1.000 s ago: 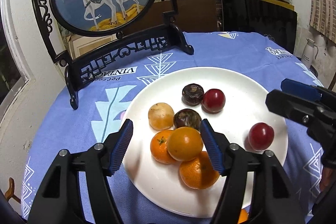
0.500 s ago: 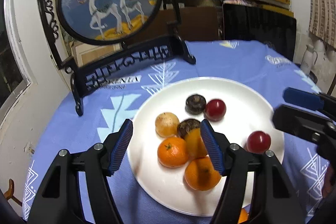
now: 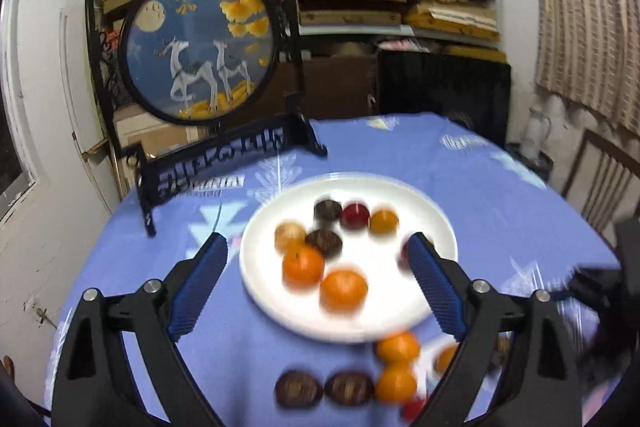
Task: Organize fruits
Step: 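Open both tools and move them back to the loose fruits, then grasp a dark brown fruit with the left tool while the right tool grasps another brown fruit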
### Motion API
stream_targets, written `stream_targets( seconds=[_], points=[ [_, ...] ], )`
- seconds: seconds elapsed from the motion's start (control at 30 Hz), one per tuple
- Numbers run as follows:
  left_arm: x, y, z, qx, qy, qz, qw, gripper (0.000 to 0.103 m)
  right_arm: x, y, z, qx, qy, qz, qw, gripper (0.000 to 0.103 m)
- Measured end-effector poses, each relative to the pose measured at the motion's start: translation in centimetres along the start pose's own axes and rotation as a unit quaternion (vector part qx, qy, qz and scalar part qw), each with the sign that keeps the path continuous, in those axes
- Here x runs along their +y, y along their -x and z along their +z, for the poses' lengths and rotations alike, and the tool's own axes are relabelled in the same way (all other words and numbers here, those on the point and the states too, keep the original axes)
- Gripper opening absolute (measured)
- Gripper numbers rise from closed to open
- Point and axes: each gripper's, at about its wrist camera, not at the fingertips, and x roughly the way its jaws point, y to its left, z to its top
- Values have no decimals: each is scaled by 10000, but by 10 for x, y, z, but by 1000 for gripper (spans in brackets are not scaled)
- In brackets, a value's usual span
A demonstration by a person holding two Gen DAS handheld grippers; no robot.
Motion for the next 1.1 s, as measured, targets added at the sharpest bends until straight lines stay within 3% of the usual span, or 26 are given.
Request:
stream_targets(
  seconds=[0.07, 0.13, 0.17, 0.2, 0.33, 0.67, 0.73, 0.8, 0.83, 1.1],
  points=[
    [7, 10, -13, 132, -118, 113, 9998, 89, 3, -8, 1, 57, -12, 160, 9999, 81],
    [17, 22, -29, 316, -238, 310, 9987, 89, 5, -17, 3, 175, -36, 320, 9993, 70],
    [21, 25, -36, 414, -268, 336, 9982, 89, 7, -21, 4, 258, -25, 413, 9988, 52],
    [25, 29, -46, 573, -266, 328, 9975, 90, 10, -24, 4, 293, 54, 355, 9989, 47],
    [26, 27, -76, 1126, -328, 104, 9930, 90, 19, -19, 4, 331, 205, 326, 9987, 46],
    [-6, 1, -108, 1613, -662, -324, 9841, 90, 15, 1, -11, 194, 88, 241, 9995, 46],
    [-9, -8, -111, 1746, -705, -283, 9817, 84, 15, 1, -12, 176, 59, 298, 9994, 46],
    [-8, -17, -114, 1953, -629, -284, 9783, 47, 17, 1, -11, 163, 72, 293, 9994, 46],
    [-6, -21, -116, 2093, -489, -402, 9758, 41, 17, 1, -11, 157, 67, 316, 9994, 46],
    [-3, 4, -98, 1634, -399, -492, 9845, 40, 14, 6, -14, 117, 61, 308, 9994, 46]
  ],
)
